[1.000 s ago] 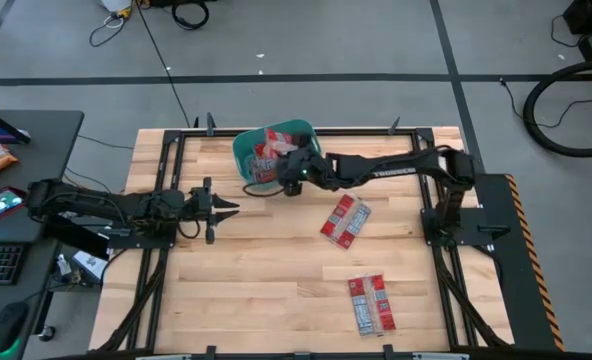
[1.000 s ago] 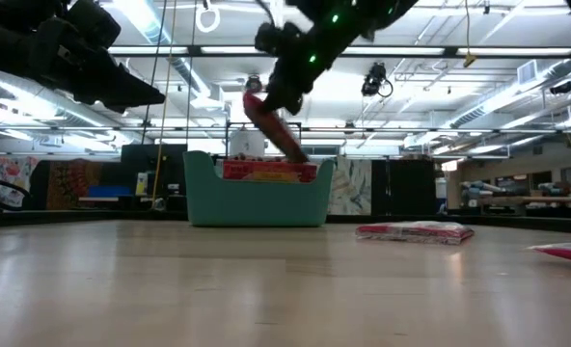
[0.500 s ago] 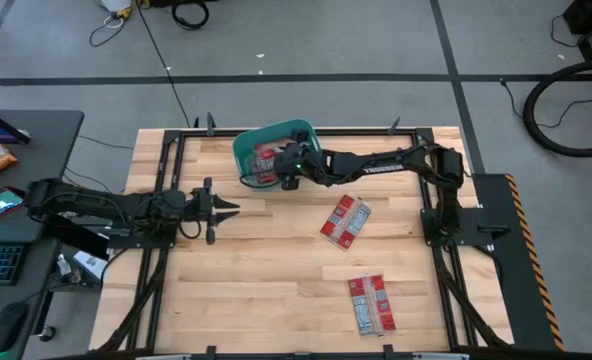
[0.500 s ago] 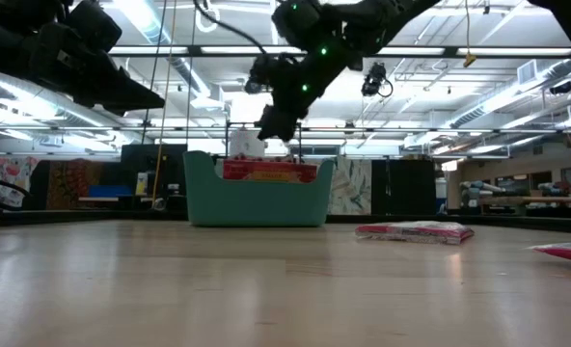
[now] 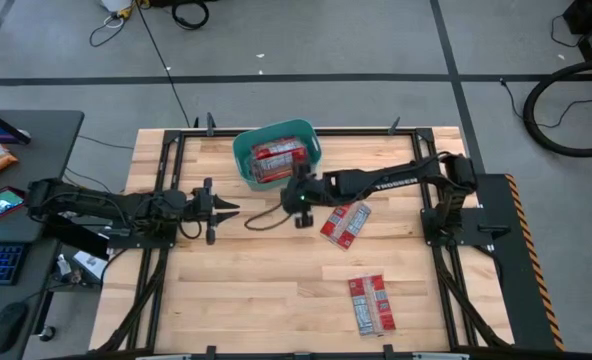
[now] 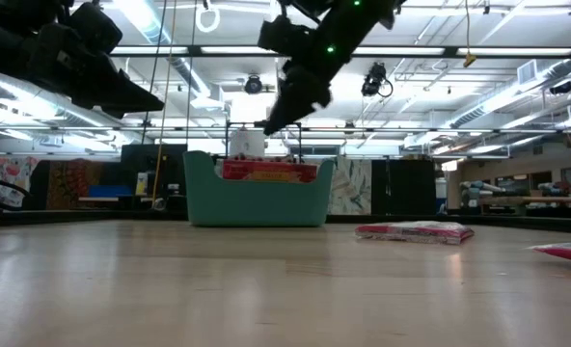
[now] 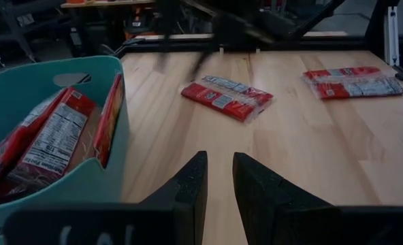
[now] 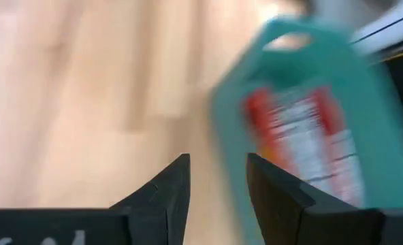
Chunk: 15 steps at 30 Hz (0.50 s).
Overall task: Sort popcorn bags into baskets
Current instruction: Put the red popcorn bag into the green bin
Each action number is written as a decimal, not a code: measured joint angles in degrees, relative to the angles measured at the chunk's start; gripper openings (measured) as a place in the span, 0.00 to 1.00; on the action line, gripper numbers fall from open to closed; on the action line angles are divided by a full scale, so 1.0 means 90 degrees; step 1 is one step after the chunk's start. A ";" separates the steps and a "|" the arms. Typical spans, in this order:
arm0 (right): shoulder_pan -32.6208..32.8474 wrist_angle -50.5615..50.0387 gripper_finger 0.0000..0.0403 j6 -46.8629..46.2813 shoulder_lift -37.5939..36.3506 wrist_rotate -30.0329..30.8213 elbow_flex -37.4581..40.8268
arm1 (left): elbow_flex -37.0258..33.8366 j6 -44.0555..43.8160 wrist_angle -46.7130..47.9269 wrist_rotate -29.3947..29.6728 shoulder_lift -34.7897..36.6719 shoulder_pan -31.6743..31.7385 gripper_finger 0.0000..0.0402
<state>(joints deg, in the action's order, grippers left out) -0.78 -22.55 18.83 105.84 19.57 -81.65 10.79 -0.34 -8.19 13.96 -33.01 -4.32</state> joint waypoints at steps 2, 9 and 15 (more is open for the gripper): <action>0.0100 -0.0534 0.37 -0.0420 -0.0007 -0.0351 0.0000 | 0.0000 -0.0058 -0.0016 0.0002 0.0002 0.0000 0.19; 0.0410 -0.2128 0.37 -0.1757 -0.0009 -0.0831 0.0000 | 0.0000 -0.0060 -0.0015 0.0000 0.0002 0.0000 0.19; 0.0687 -0.3637 0.37 -0.2725 -0.0010 -0.0850 0.0000 | 0.0002 -0.0063 -0.0010 0.0000 0.0002 0.0000 0.19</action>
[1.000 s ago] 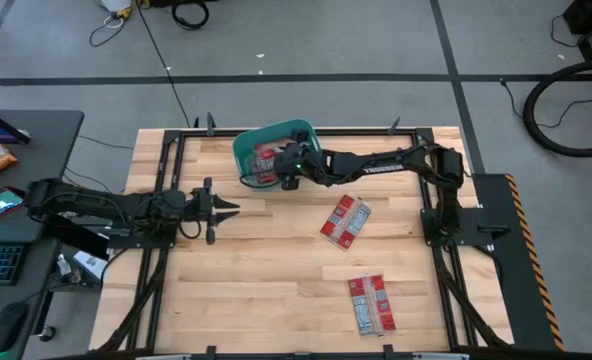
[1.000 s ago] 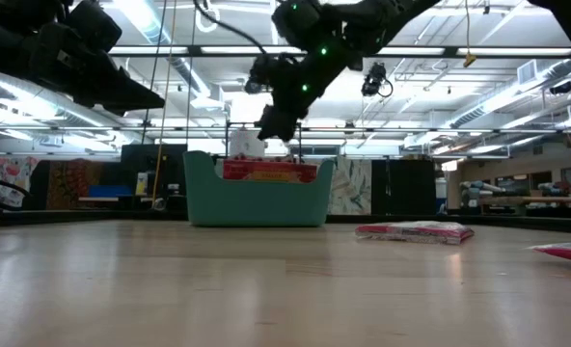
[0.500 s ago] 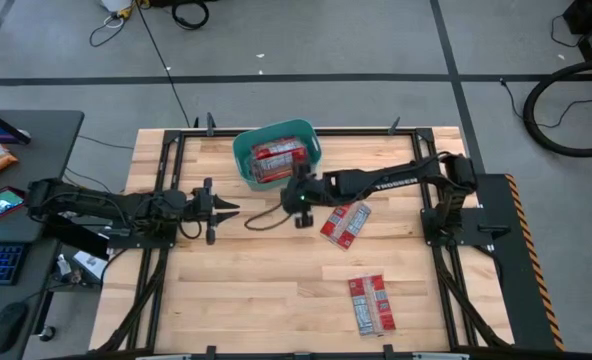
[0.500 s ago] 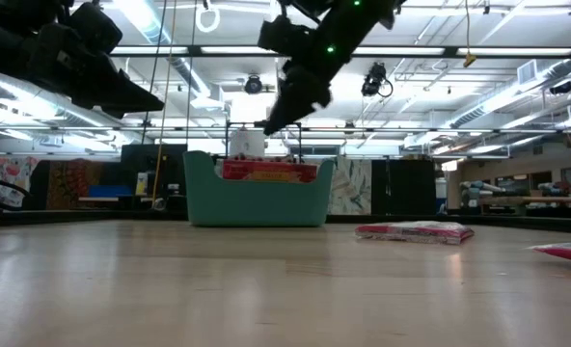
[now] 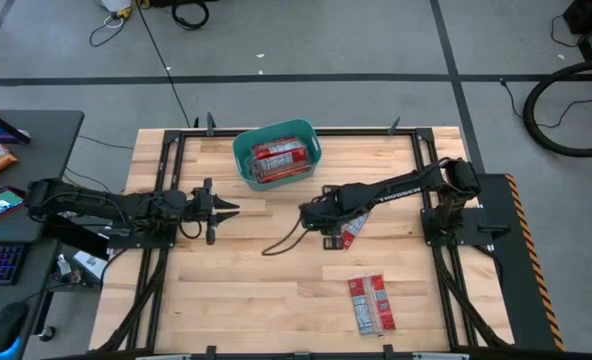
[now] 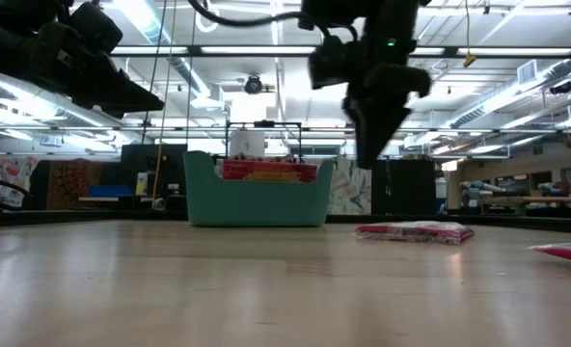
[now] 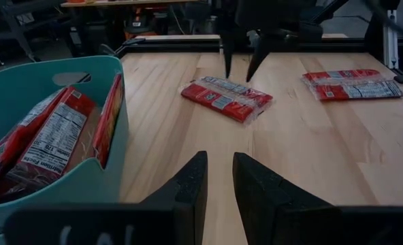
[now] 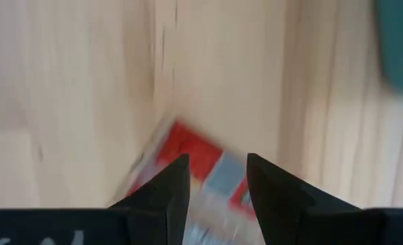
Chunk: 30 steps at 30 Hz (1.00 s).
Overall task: Sort popcorn bags into baskets
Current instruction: Put the red popcorn bag into the green bin
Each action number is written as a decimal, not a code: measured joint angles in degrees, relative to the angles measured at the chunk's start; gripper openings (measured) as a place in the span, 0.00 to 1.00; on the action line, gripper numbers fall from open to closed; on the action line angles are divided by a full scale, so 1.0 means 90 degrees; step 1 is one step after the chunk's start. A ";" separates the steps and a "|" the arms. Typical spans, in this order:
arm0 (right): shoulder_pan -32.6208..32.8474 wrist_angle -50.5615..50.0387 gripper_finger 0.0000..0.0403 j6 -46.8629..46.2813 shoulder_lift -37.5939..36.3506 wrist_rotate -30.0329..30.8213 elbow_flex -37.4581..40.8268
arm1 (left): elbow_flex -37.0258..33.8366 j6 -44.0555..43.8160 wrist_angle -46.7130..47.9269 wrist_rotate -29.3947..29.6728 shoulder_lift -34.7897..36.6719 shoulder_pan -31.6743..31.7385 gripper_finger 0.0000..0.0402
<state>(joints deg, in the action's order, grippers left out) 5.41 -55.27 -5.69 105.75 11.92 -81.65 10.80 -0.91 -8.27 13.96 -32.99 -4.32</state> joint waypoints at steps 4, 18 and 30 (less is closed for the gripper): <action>0.0178 -0.0641 0.37 -0.0404 0.0000 0.0000 0.0000 | -0.0002 0.0000 0.0000 0.0000 0.0000 0.0000 0.19; 0.0748 -0.1224 0.37 -0.1292 0.0000 0.0022 0.0002 | -0.0002 -0.0005 0.0010 0.0000 0.0000 0.0000 0.19; 0.1014 -0.1340 0.37 -0.1571 0.0001 0.0032 0.0002 | -0.0002 -0.0005 0.0012 0.0000 0.0000 0.0000 0.19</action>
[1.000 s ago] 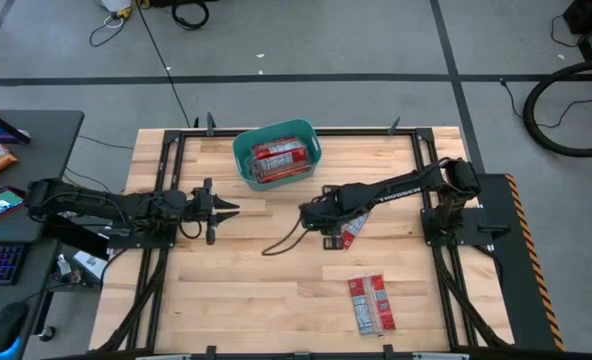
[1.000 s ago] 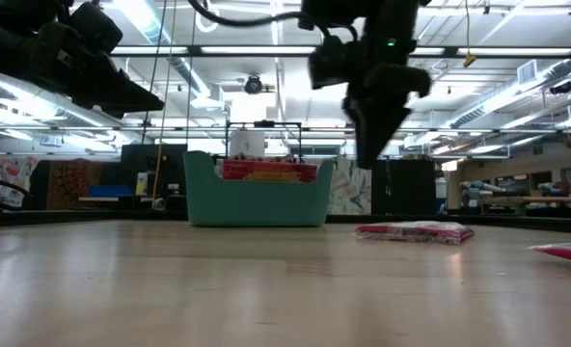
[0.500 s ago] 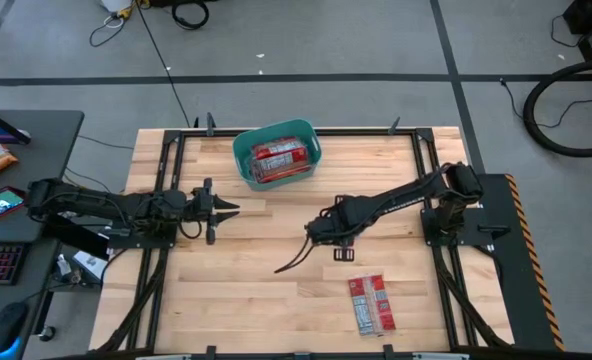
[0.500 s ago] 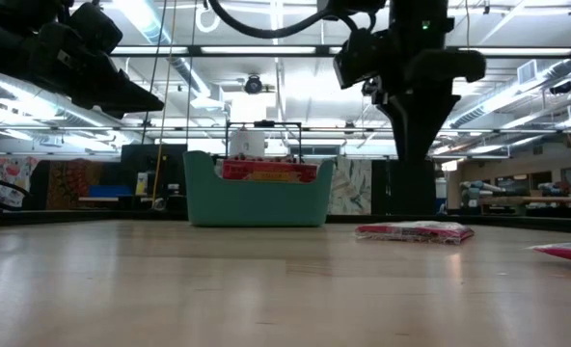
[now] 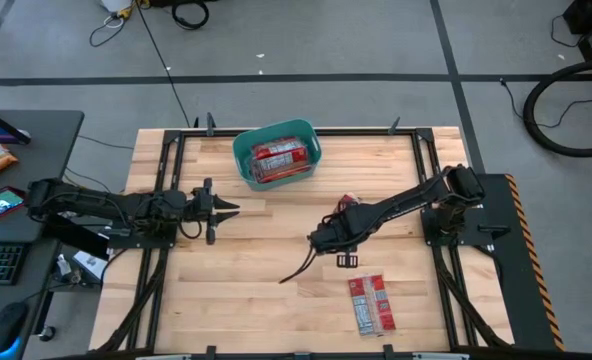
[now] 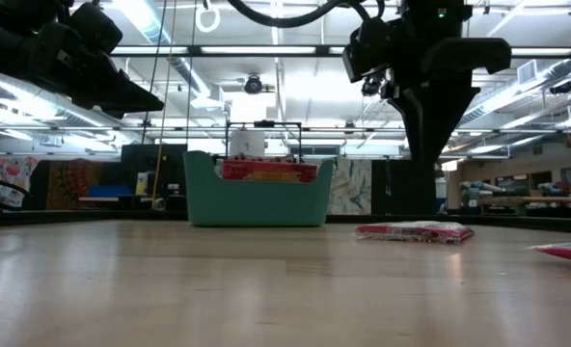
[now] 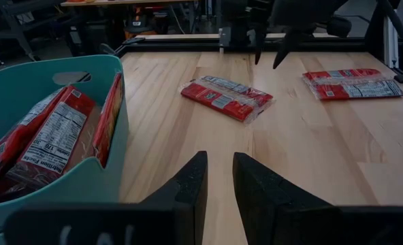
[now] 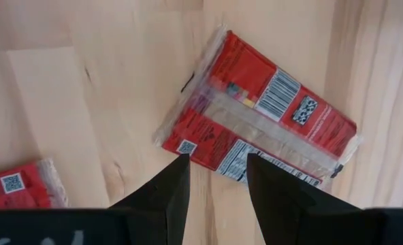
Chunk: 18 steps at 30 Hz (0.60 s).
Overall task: Sort popcorn bags into baskets
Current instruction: Put the red popcorn bag into the green bin
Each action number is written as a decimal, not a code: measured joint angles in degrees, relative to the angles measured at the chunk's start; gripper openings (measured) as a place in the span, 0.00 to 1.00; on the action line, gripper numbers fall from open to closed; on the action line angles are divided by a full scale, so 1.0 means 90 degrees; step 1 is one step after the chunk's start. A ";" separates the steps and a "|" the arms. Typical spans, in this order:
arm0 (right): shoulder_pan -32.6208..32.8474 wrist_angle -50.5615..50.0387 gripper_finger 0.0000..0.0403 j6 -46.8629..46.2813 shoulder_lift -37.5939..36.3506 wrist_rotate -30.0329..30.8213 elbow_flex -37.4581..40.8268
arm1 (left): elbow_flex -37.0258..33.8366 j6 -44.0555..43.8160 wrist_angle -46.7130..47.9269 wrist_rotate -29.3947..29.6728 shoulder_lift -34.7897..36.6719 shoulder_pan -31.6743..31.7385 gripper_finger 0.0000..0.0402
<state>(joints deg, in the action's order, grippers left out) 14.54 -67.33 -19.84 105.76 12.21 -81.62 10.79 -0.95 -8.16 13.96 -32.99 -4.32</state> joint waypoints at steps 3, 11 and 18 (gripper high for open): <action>0.0070 0.0000 0.37 -0.0021 -0.0001 -0.0009 0.0000 | 0.0000 0.0000 0.0000 0.0000 0.0000 0.0000 0.19; 0.0209 0.0391 0.37 -0.0357 -0.0003 0.0013 0.0509 | 0.0000 0.0000 0.0002 0.0000 0.0000 0.0000 0.19; 0.0320 0.1846 0.37 -0.0340 -0.0001 0.0176 0.1341 | 0.0001 0.0000 -0.0001 0.0000 0.0000 0.0000 0.19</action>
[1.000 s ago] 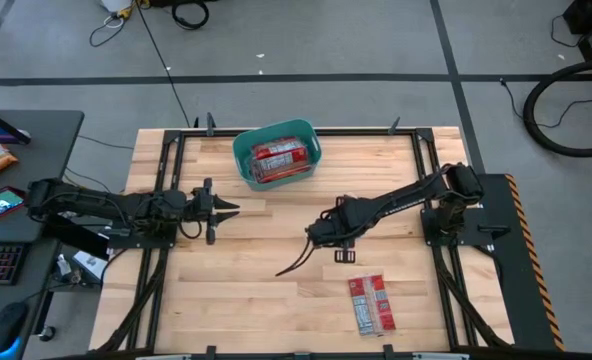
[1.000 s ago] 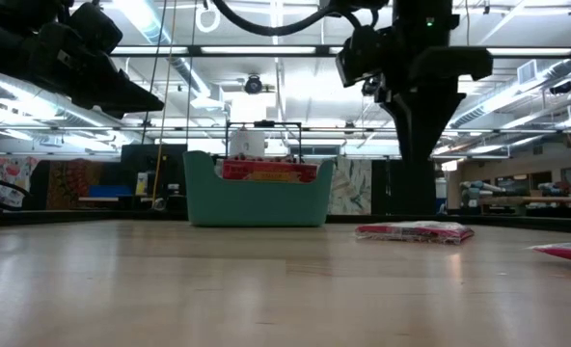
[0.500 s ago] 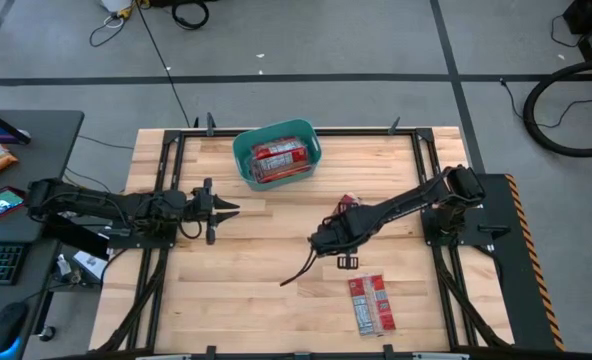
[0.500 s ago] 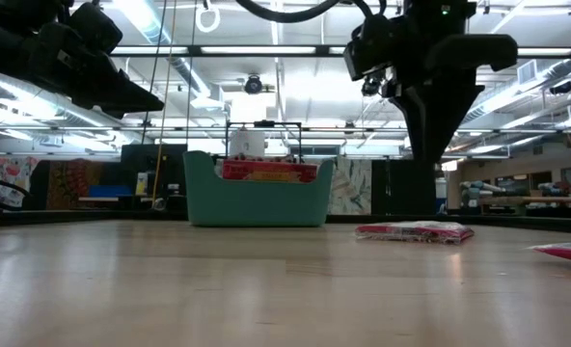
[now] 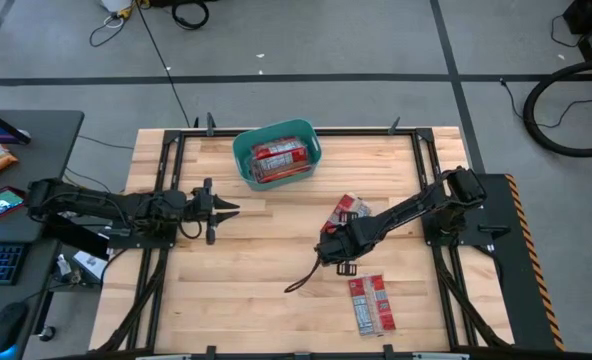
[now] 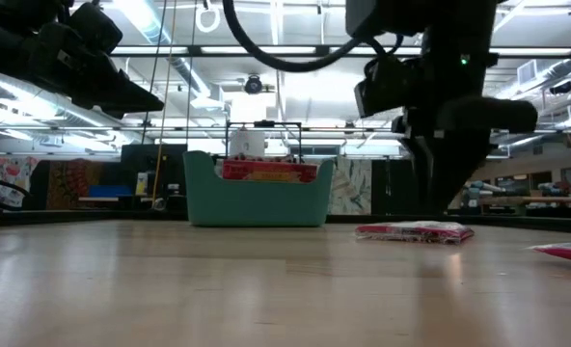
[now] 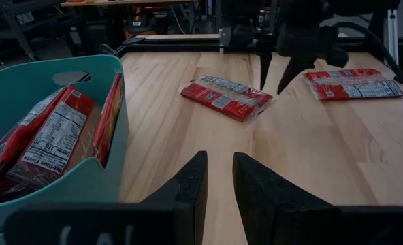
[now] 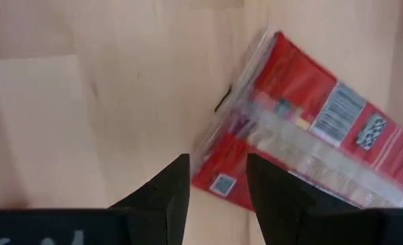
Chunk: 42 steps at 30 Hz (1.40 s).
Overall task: Sort popcorn bags into baskets
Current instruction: Put the red popcorn bag into the green bin
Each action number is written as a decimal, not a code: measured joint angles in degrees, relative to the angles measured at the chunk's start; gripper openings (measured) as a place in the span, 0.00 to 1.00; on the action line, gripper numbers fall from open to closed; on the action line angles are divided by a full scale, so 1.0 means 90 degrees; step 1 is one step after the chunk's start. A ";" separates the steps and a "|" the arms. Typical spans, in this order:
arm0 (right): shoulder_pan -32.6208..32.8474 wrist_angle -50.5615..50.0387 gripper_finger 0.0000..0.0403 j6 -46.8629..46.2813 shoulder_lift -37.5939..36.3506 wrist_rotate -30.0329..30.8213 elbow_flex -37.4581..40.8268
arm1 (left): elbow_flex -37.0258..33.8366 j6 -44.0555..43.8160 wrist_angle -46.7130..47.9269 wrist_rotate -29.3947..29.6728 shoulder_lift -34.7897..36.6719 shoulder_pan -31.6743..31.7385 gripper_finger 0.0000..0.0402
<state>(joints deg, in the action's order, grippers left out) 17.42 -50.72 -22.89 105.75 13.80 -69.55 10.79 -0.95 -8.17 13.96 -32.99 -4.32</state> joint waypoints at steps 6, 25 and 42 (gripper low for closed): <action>0.0200 -0.0723 0.37 0.0234 0.0000 0.0515 0.0135 | 0.0000 0.0000 -0.0002 0.0000 0.0000 0.0000 0.19; 0.0216 -0.0433 0.37 0.1477 0.0000 0.1895 0.1317 | 0.0001 -0.0036 -0.0006 0.0000 0.0000 0.0002 0.19; -0.0066 0.0748 0.08 0.2384 -0.0006 0.1992 0.1645 | -0.0001 -0.0041 0.0003 0.0000 0.0000 0.0000 0.19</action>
<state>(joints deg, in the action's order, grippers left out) 16.83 -43.98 -1.43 105.70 31.72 -54.75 10.79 -1.32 -8.14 13.96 -32.99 -4.32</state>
